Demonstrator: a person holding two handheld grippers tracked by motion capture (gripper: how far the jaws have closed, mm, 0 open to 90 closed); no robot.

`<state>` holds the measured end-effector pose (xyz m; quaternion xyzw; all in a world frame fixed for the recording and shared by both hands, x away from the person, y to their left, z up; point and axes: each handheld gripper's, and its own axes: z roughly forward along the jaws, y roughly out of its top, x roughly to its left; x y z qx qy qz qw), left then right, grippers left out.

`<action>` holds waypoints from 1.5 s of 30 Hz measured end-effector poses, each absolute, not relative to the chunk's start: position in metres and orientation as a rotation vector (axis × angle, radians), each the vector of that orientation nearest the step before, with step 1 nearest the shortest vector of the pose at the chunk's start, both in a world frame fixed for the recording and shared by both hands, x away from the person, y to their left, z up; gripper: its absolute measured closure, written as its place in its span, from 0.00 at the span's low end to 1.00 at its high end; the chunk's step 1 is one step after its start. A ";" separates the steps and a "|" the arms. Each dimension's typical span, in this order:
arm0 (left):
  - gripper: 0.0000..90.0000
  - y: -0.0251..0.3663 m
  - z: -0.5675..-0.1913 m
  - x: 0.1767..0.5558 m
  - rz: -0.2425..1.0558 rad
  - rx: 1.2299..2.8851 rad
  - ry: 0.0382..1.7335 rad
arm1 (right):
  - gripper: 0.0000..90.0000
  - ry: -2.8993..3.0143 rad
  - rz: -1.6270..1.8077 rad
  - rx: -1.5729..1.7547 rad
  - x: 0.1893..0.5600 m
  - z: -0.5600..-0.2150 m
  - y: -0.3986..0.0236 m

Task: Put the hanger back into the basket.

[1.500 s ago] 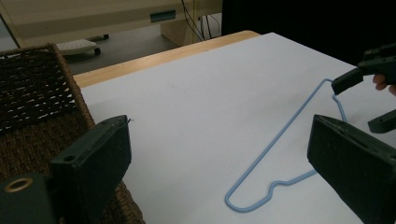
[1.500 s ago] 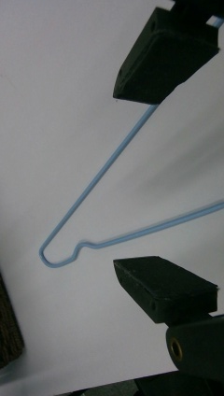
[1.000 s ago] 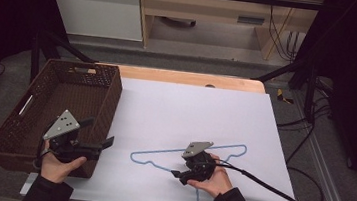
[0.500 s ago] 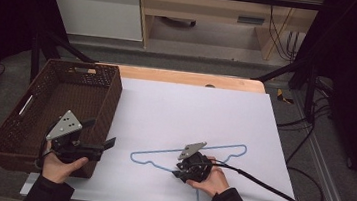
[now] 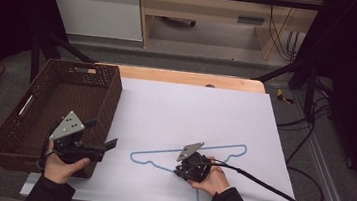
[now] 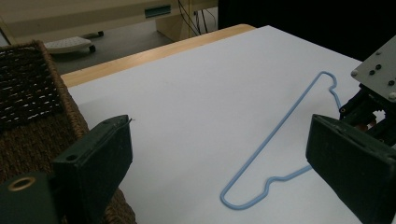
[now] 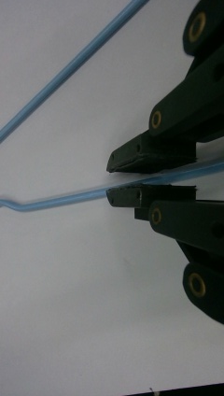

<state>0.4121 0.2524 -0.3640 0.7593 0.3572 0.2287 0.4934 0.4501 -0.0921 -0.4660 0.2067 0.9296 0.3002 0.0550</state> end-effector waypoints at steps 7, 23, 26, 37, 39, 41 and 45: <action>0.08 0.250 -0.365 0.412 0.554 1.849 0.861 | 0.96 2.832 0.920 0.606 0.450 -0.466 -0.092; 0.08 0.240 -0.366 0.409 0.557 1.892 0.818 | 0.97 2.844 1.000 0.635 0.454 -0.455 -0.098; 0.08 0.234 -0.367 0.409 0.551 1.911 0.801 | 0.97 2.851 1.027 0.641 0.454 -0.449 -0.100; 0.09 0.200 -0.383 0.408 0.510 2.037 0.707 | 0.97 2.844 1.124 0.658 0.455 -0.434 -0.108; 0.10 0.194 -0.386 0.408 0.500 2.061 0.687 | 0.97 2.844 1.129 0.657 0.455 -0.433 -0.108; 0.10 0.187 -0.389 0.407 0.495 2.092 0.662 | 0.97 2.846 1.135 0.656 0.455 -0.432 -0.109; 0.11 0.176 -0.395 0.407 0.485 2.145 0.617 | 0.97 2.853 1.145 0.648 0.455 -0.430 -0.110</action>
